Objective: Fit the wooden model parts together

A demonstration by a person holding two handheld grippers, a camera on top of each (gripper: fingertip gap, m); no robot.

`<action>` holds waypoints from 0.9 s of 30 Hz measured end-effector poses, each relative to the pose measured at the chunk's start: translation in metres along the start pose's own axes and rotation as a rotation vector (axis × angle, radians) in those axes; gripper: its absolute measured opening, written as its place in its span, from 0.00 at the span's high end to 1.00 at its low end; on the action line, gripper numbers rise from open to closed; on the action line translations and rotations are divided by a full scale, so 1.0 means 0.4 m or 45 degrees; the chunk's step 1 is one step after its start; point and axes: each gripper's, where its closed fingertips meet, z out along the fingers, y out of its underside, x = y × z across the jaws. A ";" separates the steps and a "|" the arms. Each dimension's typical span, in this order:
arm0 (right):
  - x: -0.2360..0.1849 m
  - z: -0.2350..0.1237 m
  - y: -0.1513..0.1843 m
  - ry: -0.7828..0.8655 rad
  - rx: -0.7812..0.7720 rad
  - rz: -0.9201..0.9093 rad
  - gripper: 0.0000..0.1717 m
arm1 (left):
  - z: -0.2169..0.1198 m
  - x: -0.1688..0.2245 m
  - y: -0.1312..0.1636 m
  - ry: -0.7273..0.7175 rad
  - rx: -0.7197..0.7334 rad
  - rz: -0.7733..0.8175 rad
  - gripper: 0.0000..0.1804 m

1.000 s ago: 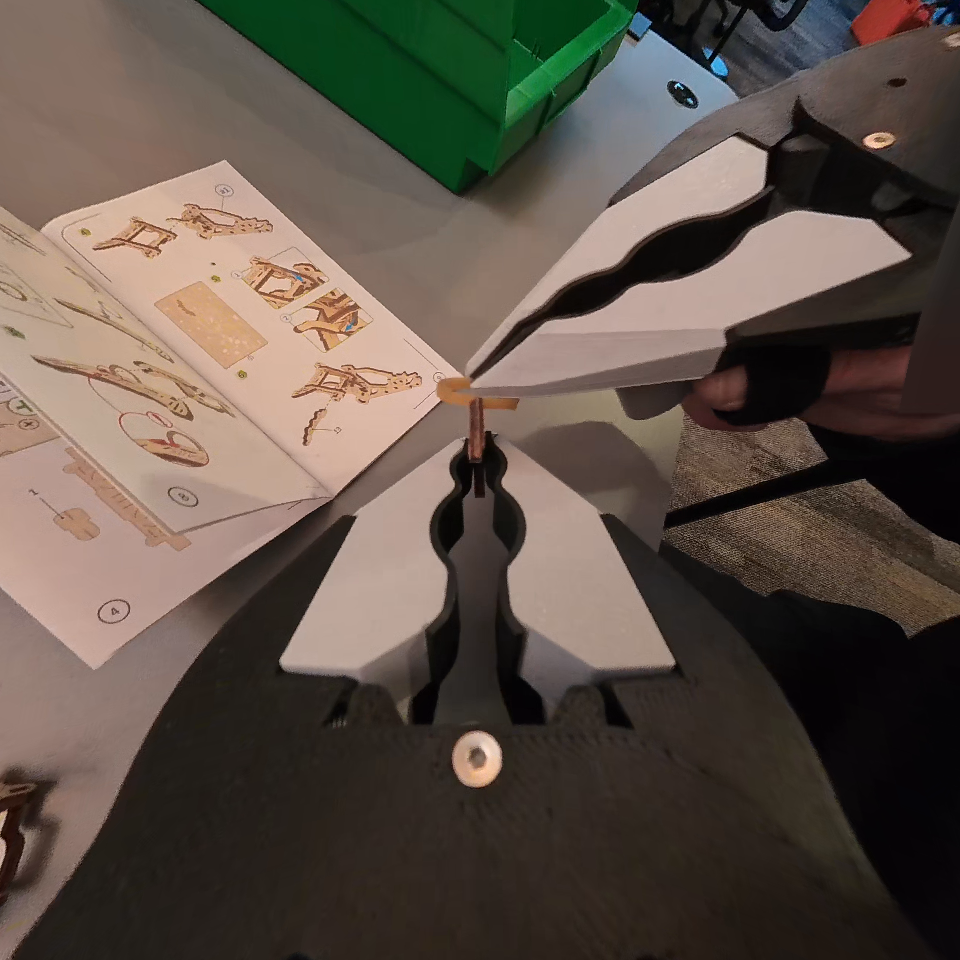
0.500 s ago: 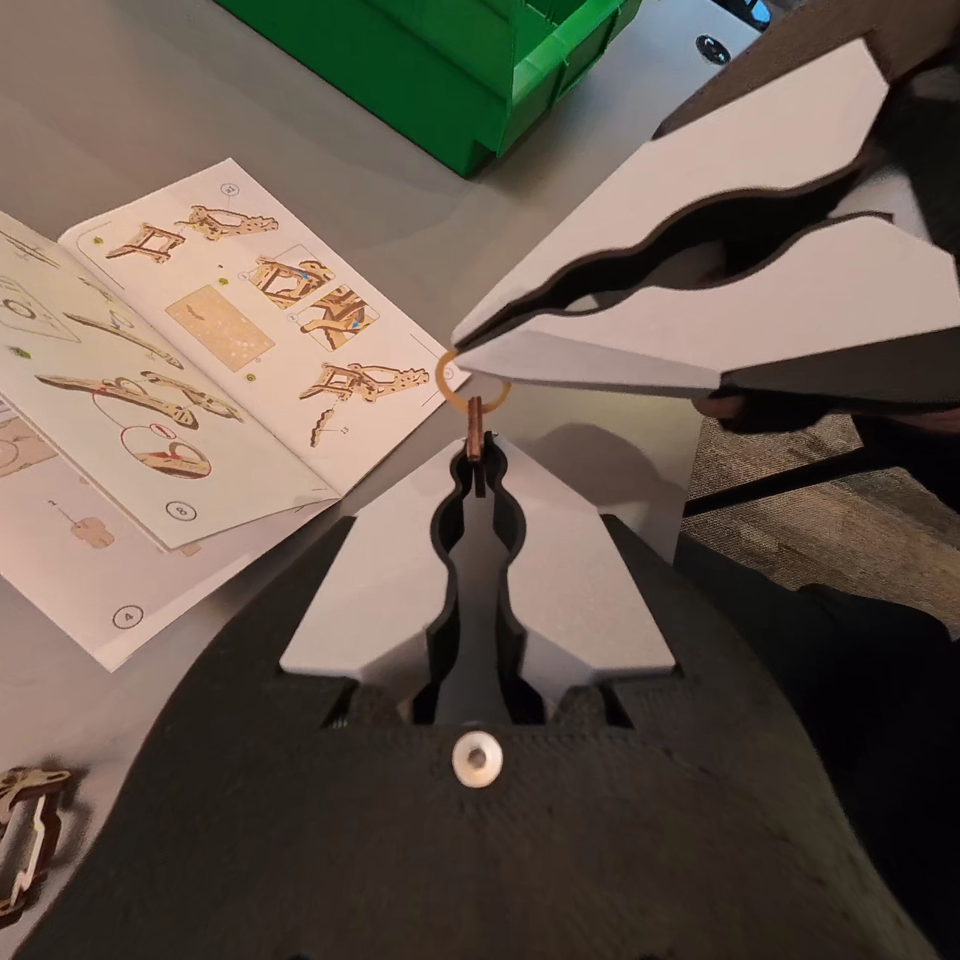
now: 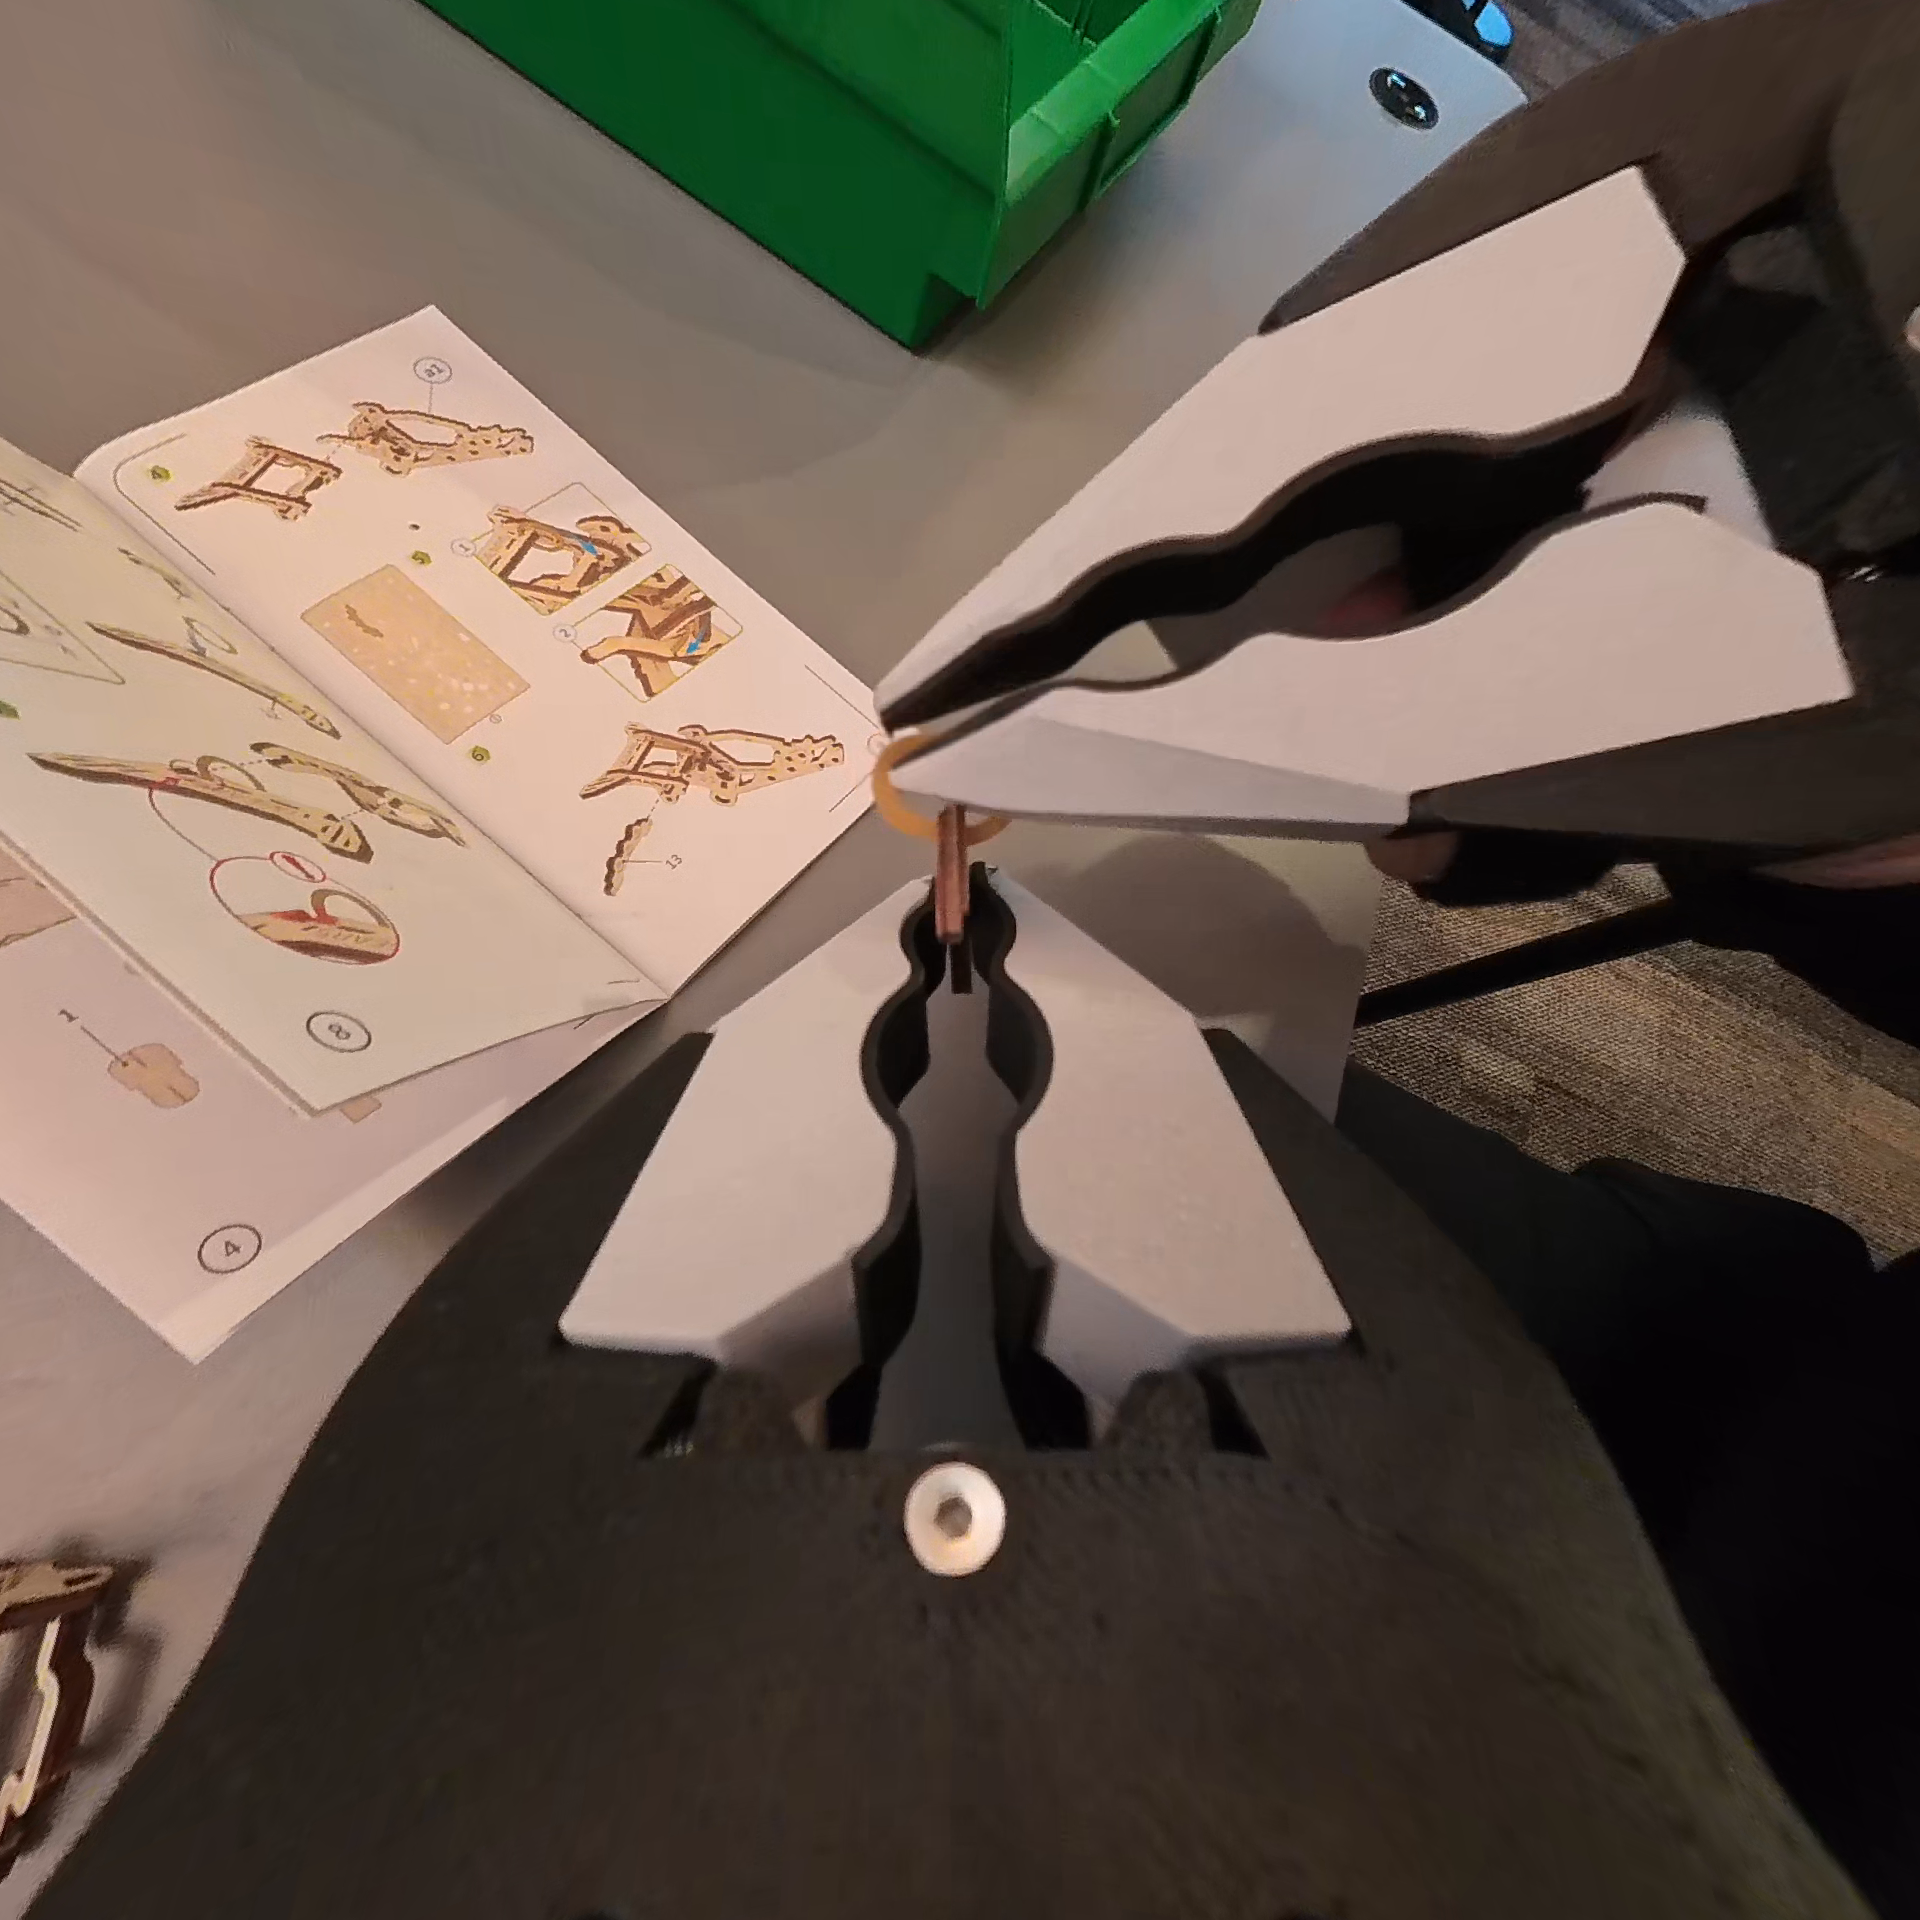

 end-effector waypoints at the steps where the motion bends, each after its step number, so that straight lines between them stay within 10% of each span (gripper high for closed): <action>1: 0.000 -0.001 0.000 -0.020 0.005 0.029 0.96 | 0.000 0.000 0.000 0.000 0.002 -0.002 0.99; 27: -0.030 -0.052 -0.010 -0.395 0.128 0.254 0.93 | -0.018 0.018 -0.015 0.059 0.033 -0.006 0.99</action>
